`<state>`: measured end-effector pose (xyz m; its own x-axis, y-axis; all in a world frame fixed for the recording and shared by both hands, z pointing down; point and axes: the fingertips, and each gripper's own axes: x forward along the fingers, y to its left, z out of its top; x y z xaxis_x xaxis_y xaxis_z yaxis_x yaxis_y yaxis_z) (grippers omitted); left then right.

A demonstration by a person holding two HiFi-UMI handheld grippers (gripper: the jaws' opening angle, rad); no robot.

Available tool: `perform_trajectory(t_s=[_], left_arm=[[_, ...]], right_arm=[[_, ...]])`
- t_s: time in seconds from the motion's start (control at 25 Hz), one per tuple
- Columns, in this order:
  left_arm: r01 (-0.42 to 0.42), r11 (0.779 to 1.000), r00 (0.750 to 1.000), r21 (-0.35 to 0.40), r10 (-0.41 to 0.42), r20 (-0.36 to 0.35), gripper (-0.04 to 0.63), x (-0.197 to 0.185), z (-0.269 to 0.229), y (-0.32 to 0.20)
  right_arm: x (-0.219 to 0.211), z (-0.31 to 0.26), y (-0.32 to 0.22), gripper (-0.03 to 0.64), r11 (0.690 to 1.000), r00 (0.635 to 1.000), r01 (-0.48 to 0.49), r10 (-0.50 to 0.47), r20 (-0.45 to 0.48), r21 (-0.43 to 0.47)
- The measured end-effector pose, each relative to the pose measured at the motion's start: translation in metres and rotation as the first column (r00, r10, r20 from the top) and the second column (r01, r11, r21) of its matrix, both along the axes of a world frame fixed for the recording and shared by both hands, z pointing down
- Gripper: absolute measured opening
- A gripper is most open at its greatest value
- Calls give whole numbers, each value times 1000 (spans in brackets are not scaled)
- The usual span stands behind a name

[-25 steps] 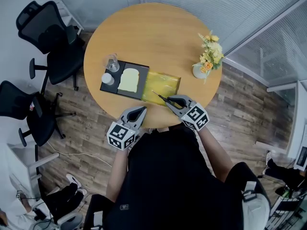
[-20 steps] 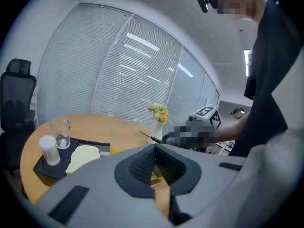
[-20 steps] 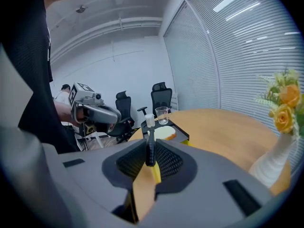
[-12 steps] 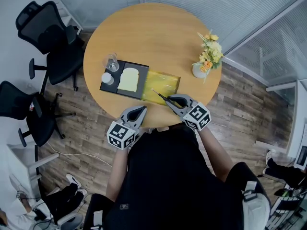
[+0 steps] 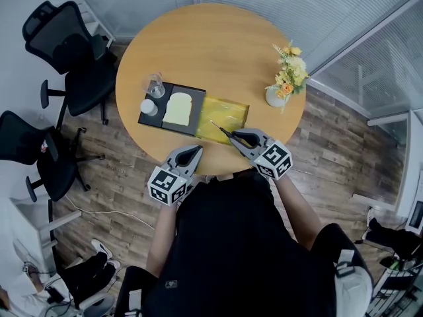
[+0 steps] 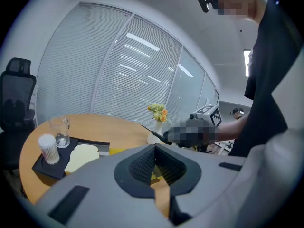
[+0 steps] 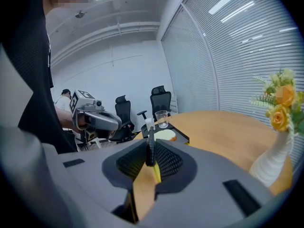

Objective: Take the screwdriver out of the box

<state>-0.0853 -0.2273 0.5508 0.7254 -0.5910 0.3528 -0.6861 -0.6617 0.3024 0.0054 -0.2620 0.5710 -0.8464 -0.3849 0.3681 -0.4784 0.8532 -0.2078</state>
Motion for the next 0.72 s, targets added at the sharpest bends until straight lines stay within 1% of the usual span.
perform_trajectory(t_s=[0.72], left_arm=[[-4, 1000, 1000, 0, 4, 3, 6, 2, 0, 3]], right_arm=[[6, 3, 0, 52, 1000, 1000, -2, 2, -20, 5]])
